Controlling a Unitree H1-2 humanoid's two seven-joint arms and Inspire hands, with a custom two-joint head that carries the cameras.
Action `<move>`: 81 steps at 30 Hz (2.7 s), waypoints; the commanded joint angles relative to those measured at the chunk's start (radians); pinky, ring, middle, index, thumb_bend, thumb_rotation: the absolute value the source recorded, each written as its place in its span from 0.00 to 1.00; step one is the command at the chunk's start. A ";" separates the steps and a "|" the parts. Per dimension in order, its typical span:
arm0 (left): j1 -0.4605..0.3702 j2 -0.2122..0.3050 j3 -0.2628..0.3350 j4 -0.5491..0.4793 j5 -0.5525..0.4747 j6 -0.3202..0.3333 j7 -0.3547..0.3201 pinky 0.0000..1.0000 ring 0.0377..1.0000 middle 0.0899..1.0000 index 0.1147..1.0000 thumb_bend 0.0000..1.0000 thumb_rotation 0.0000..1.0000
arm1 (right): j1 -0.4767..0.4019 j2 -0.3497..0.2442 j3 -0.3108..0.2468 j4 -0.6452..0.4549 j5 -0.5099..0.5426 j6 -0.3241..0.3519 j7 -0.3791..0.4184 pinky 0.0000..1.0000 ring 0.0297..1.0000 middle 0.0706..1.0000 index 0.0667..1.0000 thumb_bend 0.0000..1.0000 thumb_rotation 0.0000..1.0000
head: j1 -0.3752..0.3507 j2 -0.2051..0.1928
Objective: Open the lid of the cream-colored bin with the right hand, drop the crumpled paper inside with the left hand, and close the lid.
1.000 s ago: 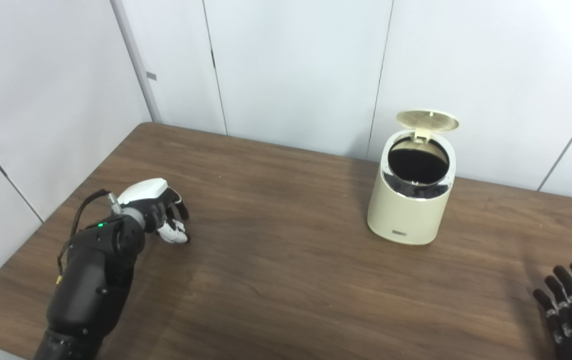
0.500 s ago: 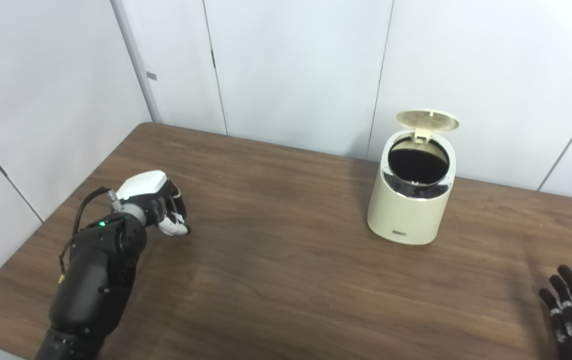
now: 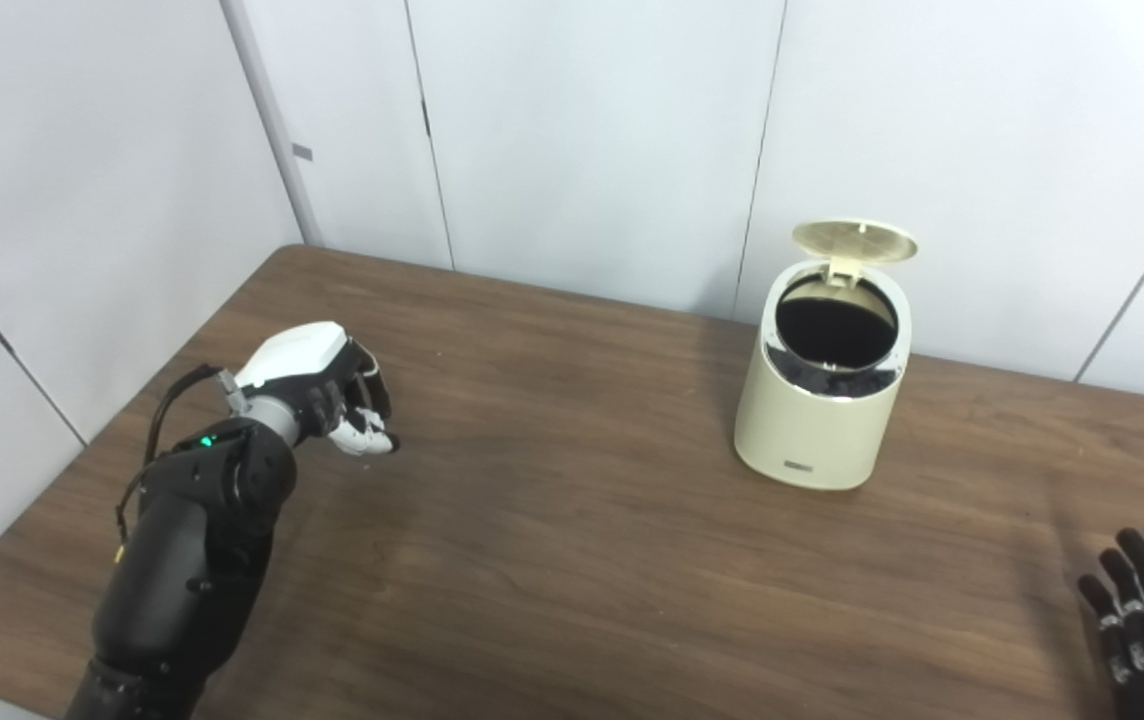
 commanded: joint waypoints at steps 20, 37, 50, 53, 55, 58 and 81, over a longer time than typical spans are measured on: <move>-0.267 -0.035 -0.154 -0.165 0.010 0.004 -0.109 0.38 0.36 0.42 0.44 0.50 0.00 | 0.000 0.006 0.008 -0.008 -0.030 -0.016 -0.001 0.90 0.95 0.94 0.94 0.44 0.94 | -0.034 0.004; -0.408 -0.124 -0.269 -0.120 0.039 -0.003 -0.108 0.43 0.37 0.41 0.44 0.50 0.00 | -0.007 0.005 0.015 0.059 -0.052 -0.058 0.006 0.94 0.96 0.96 0.99 0.45 0.94 | -0.119 -0.007; -0.485 -0.254 -0.341 -0.079 0.093 0.002 -0.078 0.33 0.33 0.40 0.44 0.50 0.00 | -0.004 0.001 0.010 0.091 -0.041 -0.089 0.020 0.90 0.96 0.96 0.99 0.49 0.86 | -0.109 -0.018; -0.498 -0.285 -0.361 -0.069 0.098 -0.007 -0.066 0.33 0.36 0.44 0.43 0.48 0.00 | -0.004 0.001 0.010 0.096 -0.028 -0.095 0.031 0.90 0.96 0.96 0.99 0.47 0.85 | -0.109 -0.018; -0.507 -0.307 -0.378 -0.053 0.110 -0.006 -0.058 0.36 0.38 0.45 0.42 0.48 0.00 | -0.005 0.001 0.011 0.100 -0.032 -0.096 0.030 0.90 0.96 0.97 1.00 0.48 0.85 | -0.117 -0.022; -0.515 -0.342 -0.402 -0.030 0.135 -0.002 -0.046 0.36 0.38 0.44 0.43 0.48 0.00 | -0.008 -0.001 0.013 0.108 -0.032 -0.101 0.035 0.90 0.96 0.97 1.00 0.50 0.82 | -0.123 -0.023; -0.533 -0.429 -0.484 0.158 0.146 -0.030 0.199 0.27 0.40 0.50 0.44 0.47 0.00 | -0.017 0.026 0.028 0.145 -0.079 -0.120 0.013 0.84 0.93 0.95 0.98 0.54 0.79 | -0.186 -0.045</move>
